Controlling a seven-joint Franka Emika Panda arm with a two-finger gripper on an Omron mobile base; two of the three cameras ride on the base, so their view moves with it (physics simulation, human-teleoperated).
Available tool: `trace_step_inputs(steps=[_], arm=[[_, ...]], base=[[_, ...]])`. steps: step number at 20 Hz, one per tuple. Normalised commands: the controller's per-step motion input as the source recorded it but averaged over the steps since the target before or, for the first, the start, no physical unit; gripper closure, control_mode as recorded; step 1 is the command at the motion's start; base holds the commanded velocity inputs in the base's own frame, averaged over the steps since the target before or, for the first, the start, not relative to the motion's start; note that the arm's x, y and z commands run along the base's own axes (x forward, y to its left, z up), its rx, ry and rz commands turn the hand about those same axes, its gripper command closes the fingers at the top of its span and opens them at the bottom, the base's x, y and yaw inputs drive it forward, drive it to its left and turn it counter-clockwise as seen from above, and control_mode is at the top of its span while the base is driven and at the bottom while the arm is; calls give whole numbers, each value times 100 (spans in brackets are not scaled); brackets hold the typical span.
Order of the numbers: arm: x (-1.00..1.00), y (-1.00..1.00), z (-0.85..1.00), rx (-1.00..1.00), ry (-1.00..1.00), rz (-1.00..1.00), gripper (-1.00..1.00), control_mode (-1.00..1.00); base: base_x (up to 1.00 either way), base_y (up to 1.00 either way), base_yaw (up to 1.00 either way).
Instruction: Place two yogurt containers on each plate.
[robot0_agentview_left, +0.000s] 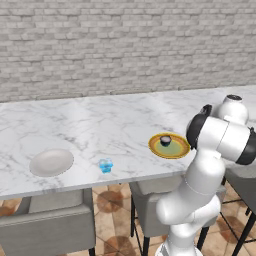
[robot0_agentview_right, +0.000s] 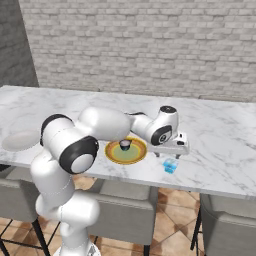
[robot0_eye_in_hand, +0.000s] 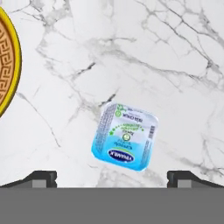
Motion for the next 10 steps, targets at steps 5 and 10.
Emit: trace_step_inputs(steps=[5,10], arm=[[11,-12,-6,11,0,-2,-100,-100],[11,-17,0,11,0,-1,-100,-100]], base=[[0,0,0],[0,0,0]])
